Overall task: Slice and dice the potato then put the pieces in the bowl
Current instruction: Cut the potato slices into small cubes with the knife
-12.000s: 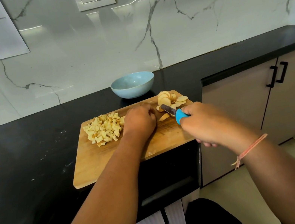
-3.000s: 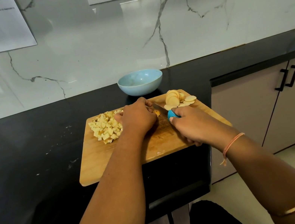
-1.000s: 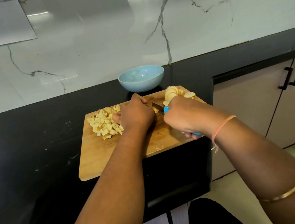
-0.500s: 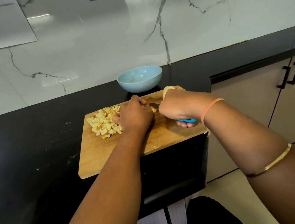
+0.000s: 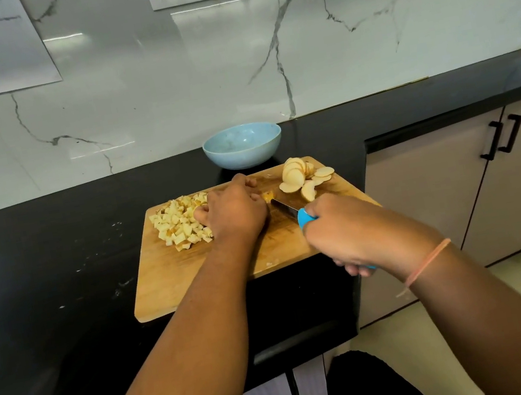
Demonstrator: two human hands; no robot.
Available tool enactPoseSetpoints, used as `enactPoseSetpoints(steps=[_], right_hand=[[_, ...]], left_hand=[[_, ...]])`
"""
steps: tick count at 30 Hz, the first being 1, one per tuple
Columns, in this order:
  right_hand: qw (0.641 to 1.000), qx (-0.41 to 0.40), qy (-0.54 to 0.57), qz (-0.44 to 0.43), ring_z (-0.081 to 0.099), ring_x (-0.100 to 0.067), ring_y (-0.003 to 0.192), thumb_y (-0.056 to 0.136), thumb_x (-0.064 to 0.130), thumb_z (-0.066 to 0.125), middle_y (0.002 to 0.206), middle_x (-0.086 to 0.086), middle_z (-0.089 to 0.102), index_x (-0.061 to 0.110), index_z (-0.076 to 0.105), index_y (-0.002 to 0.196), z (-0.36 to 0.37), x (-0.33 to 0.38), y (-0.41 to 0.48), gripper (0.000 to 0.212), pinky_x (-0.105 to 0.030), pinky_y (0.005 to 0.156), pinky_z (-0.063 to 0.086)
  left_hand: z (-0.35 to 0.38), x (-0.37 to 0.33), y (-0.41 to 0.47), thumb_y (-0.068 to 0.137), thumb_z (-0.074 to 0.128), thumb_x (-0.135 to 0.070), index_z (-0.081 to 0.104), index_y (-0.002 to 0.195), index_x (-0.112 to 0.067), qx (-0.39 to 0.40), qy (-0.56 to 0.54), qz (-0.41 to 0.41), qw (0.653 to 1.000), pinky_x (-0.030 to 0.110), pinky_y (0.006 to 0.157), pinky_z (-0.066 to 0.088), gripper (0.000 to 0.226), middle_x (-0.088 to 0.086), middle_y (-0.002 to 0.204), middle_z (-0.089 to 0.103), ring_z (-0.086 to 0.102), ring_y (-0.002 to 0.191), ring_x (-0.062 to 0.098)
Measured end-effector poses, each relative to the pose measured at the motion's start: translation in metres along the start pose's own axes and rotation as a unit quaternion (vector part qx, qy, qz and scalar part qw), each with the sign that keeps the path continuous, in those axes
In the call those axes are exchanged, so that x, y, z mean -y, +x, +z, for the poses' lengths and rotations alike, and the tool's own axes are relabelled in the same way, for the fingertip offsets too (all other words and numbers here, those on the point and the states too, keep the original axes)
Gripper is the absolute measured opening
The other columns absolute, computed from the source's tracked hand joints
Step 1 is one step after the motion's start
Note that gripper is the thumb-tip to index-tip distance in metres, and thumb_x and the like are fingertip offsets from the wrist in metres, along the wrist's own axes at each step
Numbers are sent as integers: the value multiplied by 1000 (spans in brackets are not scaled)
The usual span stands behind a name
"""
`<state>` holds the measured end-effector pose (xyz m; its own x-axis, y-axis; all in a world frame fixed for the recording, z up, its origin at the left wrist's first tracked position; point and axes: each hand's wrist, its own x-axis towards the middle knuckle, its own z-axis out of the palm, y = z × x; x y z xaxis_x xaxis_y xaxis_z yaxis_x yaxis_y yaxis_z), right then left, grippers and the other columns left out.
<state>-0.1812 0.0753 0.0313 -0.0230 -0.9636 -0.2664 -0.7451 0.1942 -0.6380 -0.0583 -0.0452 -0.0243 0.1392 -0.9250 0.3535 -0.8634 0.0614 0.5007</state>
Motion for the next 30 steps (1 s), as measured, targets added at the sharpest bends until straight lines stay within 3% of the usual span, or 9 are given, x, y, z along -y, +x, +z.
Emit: enactPoseSetpoints(steps=[5,8,11,14,17,20,25,30], right_hand=[[999,-9,40,-22,44,-11,41,96,21,38,66,-6,49,27,34,139,-8,-13,3,44,-18,39,35],[997,-11,78,3,44,-13,42,97,23,39,66,-7,49,28,33,135,-10,-15,6,38,-20,41,37],[992,1,115,58,43,-11,30,98,30,40,59,-6,48,15,43,120,-12,-15,13,27,-14,35,36],[983,19,152,100,40,-10,23,99,37,39,49,-6,48,7,49,96,-12,-15,18,32,-11,32,34],[992,-9,114,50,43,-11,32,99,31,39,60,-7,50,12,42,121,-9,-14,20,30,-13,33,34],[995,-29,90,2,44,-10,40,99,28,38,68,-7,51,19,36,138,-6,-13,20,41,-15,33,33],[996,-55,48,-41,47,-10,45,99,28,37,72,-4,54,28,30,146,3,-10,22,48,-19,38,39],[998,-41,29,-41,49,-9,48,100,31,35,76,-3,54,31,24,149,9,-6,27,50,-20,39,41]], left_hand=[[-4,-6,-5,90,48,-40,53,128,-40,47,93,63,993,45,98,21,39,-4,123,60,36,125,25],[-2,-9,-3,93,43,-50,54,126,-43,63,156,98,981,48,101,22,36,-2,131,54,34,127,25],[0,-10,-1,95,46,-48,57,124,-36,60,155,113,980,45,102,32,33,1,128,55,43,123,24],[-2,-10,1,96,50,-37,59,118,-24,57,125,134,981,37,91,45,27,4,117,59,54,109,22],[-5,-10,1,93,52,-24,60,107,-21,63,89,139,984,34,83,48,16,3,107,62,55,99,20],[-8,-9,1,90,55,-15,55,110,-19,73,45,116,990,36,85,51,20,2,103,64,59,96,20],[-10,-7,4,86,59,-6,47,121,-16,91,-16,80,993,37,87,53,39,4,110,63,60,99,20],[-9,-4,5,84,60,-7,44,123,-16,81,-11,76,994,36,81,53,43,5,104,64,60,95,21]])
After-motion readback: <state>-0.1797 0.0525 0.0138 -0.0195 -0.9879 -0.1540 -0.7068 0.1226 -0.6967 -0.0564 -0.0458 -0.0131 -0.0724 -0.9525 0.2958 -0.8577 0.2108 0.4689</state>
